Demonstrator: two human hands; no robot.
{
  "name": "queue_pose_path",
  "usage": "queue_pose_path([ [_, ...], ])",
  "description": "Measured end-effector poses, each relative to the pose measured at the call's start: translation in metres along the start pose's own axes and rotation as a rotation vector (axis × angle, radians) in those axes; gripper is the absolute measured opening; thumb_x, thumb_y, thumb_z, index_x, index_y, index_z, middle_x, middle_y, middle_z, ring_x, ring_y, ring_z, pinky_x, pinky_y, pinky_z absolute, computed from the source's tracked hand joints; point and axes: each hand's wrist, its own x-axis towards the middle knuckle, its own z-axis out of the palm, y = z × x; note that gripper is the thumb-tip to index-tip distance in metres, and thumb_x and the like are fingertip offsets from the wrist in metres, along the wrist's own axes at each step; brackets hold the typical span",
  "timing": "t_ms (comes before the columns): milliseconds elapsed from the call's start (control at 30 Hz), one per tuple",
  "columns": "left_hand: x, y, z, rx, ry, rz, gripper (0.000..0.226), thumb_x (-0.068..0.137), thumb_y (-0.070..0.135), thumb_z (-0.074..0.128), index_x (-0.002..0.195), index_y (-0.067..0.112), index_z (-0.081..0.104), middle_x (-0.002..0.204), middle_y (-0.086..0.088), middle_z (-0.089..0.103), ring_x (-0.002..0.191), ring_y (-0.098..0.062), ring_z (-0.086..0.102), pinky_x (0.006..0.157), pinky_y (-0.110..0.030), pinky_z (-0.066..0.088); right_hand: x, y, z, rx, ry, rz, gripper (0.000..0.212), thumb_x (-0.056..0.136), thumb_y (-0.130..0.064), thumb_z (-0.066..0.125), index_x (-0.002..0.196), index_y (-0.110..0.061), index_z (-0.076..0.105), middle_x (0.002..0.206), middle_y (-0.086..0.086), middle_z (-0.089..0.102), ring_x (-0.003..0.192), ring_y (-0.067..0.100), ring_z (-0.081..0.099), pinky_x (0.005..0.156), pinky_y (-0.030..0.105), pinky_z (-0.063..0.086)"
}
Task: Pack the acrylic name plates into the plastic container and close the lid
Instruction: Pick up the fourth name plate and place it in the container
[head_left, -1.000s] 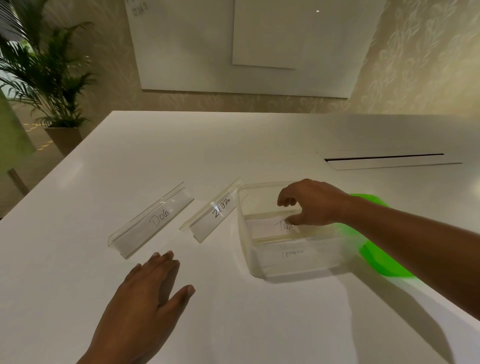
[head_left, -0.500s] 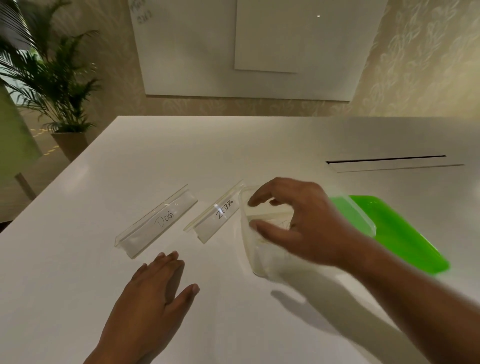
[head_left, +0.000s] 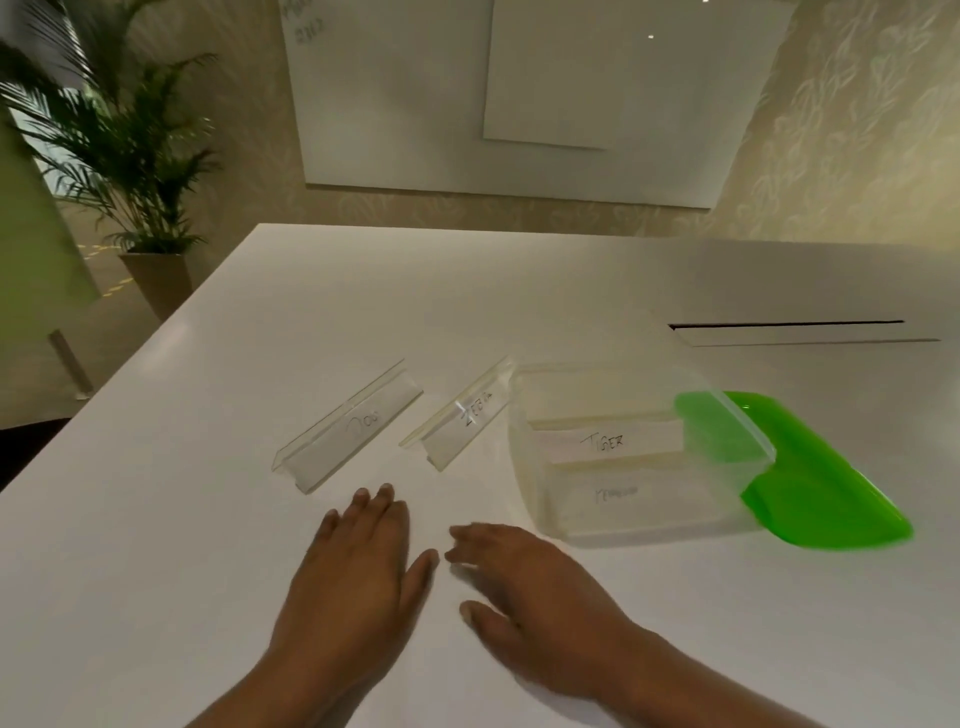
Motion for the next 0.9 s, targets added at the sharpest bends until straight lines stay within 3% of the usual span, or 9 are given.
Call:
queue_pose_path([
  [67,0.0,0.0,0.0,0.016,-0.009,0.001,0.071,0.095,0.06,0.016,0.151,0.018,0.028,0.163,-0.003,0.021,0.15,-0.02,0.014,0.121,-0.039,0.01,0.001,0.002,0.011,-0.04,-0.006,0.043,0.055,0.093,-0.047,0.045,0.146,-0.032,0.035,0.156,-0.017,0.024,0.138,-0.01,0.009,0.108,0.008,0.001],
  [133,-0.001,0.0,0.001,0.021,-0.017,0.001,0.073,0.095,0.061,0.014,0.153,0.018,0.022,0.164,-0.002,0.017,0.15,-0.019,0.01,0.122,-0.039,0.007,0.0,0.004,0.018,-0.062,0.012,0.085,0.059,0.093,-0.052,0.041,0.147,-0.031,0.032,0.155,-0.018,0.018,0.137,-0.011,0.005,0.111,0.01,0.001],
  [233,-0.004,-0.002,0.003,0.016,-0.029,0.014,0.079,0.092,0.064,0.008,0.154,0.017,0.018,0.164,-0.003,0.013,0.151,-0.02,0.005,0.122,-0.042,0.007,-0.002,0.005,0.024,-0.079,0.027,0.139,0.062,0.091,-0.056,0.039,0.147,-0.03,0.033,0.152,-0.02,0.018,0.14,-0.008,0.01,0.116,0.018,0.009],
  [433,-0.005,-0.005,0.005,0.002,-0.058,0.054,0.08,0.091,0.065,0.012,0.154,0.015,0.017,0.165,-0.007,0.011,0.151,-0.023,0.002,0.122,-0.045,0.004,-0.004,0.0,0.025,-0.1,0.07,0.216,0.057,0.088,-0.059,0.043,0.141,-0.038,0.041,0.148,-0.028,0.025,0.136,-0.019,0.011,0.108,0.003,0.003],
  [667,-0.004,-0.006,0.005,-0.009,-0.068,0.083,0.082,0.09,0.066,0.013,0.154,0.015,0.016,0.165,-0.008,0.01,0.151,-0.025,0.002,0.122,-0.045,0.004,-0.006,-0.004,0.02,-0.049,0.088,0.238,0.057,0.087,-0.056,0.048,0.14,-0.036,0.045,0.149,-0.024,0.034,0.136,-0.016,0.018,0.111,0.012,0.014],
  [900,-0.004,-0.007,0.005,-0.039,-0.021,0.058,0.086,0.086,0.071,0.009,0.154,0.02,0.02,0.165,-0.002,0.013,0.151,-0.019,0.003,0.122,-0.041,0.004,-0.005,0.001,0.021,-0.055,0.082,0.214,0.056,0.088,-0.057,0.046,0.141,-0.037,0.043,0.149,-0.024,0.032,0.136,-0.018,0.013,0.108,0.004,0.005],
])
